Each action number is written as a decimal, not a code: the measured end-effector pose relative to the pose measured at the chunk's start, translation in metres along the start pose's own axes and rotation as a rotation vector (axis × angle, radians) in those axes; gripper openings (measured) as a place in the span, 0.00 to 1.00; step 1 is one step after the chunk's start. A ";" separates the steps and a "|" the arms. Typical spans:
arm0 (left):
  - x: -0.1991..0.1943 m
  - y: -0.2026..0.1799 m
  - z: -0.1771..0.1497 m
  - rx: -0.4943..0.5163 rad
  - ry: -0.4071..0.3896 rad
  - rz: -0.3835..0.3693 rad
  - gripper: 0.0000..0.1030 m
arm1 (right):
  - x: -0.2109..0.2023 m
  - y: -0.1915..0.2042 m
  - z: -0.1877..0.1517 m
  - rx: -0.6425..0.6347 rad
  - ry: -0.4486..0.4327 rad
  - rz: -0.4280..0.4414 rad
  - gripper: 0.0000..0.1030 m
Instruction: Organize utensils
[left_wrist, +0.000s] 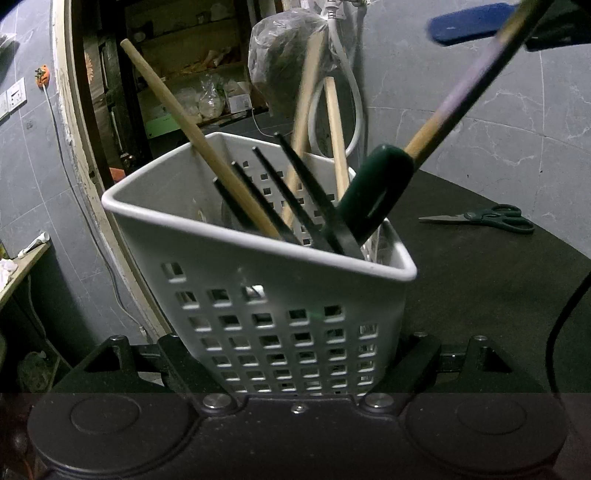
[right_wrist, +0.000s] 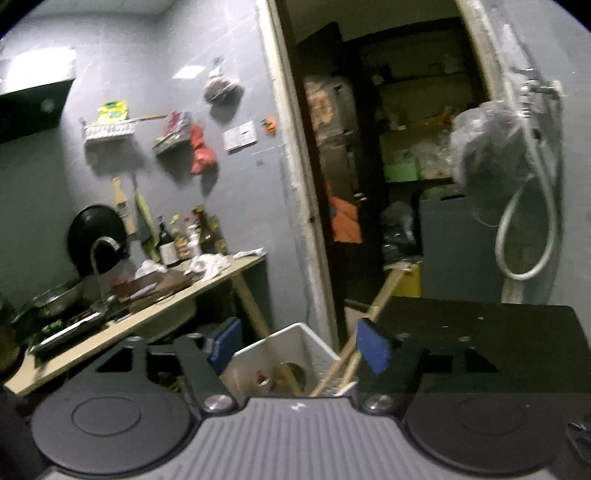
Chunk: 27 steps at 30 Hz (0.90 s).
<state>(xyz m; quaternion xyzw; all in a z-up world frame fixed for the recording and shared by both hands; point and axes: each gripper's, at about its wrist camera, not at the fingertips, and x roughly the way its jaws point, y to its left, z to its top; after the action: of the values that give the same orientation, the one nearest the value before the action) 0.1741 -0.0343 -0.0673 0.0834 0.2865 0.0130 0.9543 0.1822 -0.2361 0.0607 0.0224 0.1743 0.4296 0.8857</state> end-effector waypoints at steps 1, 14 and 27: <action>0.000 0.000 0.000 0.000 0.000 0.000 0.82 | -0.004 -0.003 0.000 0.008 -0.006 -0.010 0.81; 0.001 0.000 0.000 0.000 0.002 0.004 0.83 | -0.042 -0.030 0.002 0.080 -0.118 -0.214 1.00; 0.002 -0.003 0.004 0.008 0.015 0.015 0.84 | -0.001 -0.145 -0.060 0.361 0.159 -0.598 1.00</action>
<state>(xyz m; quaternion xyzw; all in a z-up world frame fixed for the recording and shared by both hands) 0.1780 -0.0381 -0.0657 0.0893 0.2932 0.0199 0.9517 0.2711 -0.3352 -0.0224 0.0931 0.3148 0.1140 0.9377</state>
